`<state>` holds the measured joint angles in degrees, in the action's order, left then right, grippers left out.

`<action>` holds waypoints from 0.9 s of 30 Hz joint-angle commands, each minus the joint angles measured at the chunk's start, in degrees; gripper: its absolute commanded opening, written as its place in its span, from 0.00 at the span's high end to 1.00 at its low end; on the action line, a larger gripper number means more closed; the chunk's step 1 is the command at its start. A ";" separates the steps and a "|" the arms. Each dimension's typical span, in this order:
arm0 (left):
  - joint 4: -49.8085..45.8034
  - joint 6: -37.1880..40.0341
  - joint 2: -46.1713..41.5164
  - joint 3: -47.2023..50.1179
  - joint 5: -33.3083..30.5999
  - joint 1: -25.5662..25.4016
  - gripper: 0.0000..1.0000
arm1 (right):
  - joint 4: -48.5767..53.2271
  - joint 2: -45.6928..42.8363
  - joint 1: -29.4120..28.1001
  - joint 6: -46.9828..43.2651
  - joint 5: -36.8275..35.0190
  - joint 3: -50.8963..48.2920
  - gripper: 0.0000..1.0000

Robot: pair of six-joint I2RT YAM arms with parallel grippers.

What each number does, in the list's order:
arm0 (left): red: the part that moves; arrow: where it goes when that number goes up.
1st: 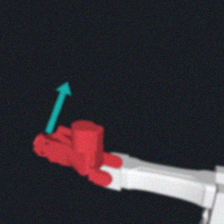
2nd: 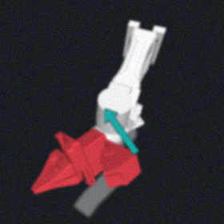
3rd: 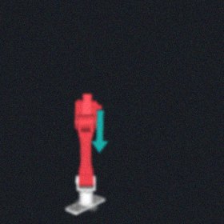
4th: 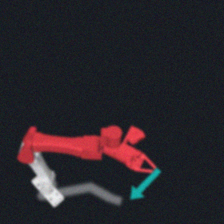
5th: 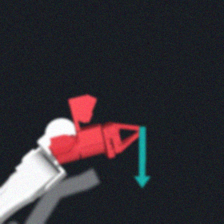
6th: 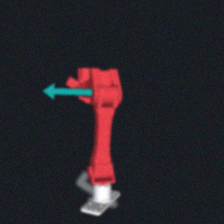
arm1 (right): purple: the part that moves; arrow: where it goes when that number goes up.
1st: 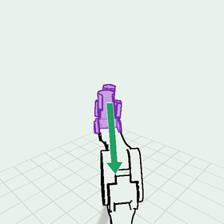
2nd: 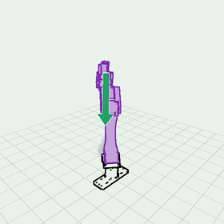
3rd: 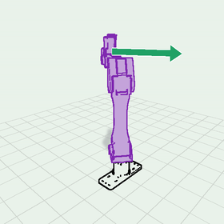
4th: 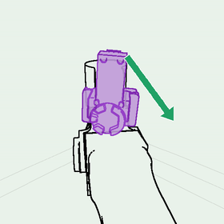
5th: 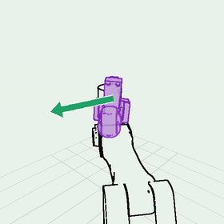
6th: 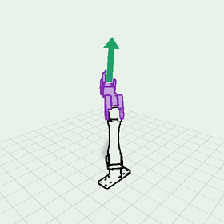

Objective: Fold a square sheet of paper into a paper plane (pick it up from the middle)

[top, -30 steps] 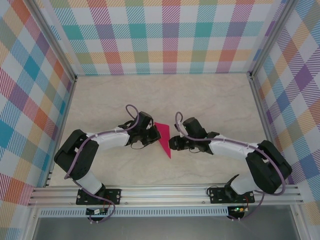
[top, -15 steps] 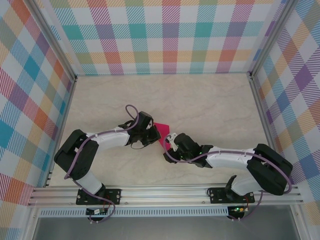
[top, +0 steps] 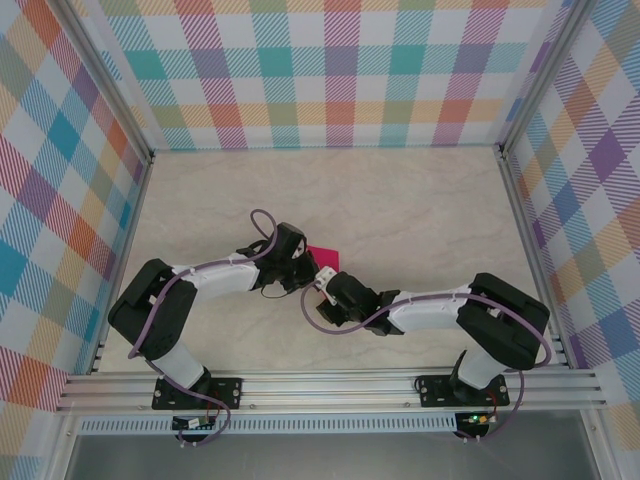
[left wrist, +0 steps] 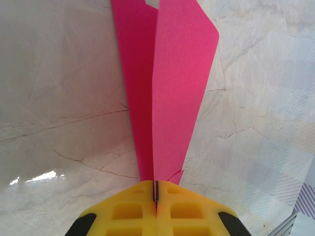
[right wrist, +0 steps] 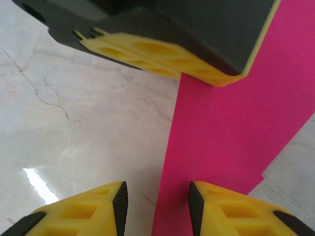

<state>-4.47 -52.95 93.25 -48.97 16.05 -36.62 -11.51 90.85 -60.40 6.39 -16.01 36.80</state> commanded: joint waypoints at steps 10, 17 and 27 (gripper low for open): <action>-2.16 1.14 -1.06 -1.41 1.09 0.76 1.00 | -5.84 2.40 -0.49 -2.58 -4.90 1.21 0.67; -1.84 1.14 -0.88 -1.31 1.33 0.76 1.00 | -5.47 3.08 -0.46 -1.78 -7.19 1.56 0.76; -2.12 0.93 -0.90 -1.41 1.03 0.81 1.00 | -4.41 2.75 -0.47 -0.42 -8.51 1.01 0.88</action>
<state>-4.54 -52.93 93.25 -49.01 15.99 -36.21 -14.57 93.32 -60.62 5.17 -22.98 36.86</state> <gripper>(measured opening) 0.047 0.132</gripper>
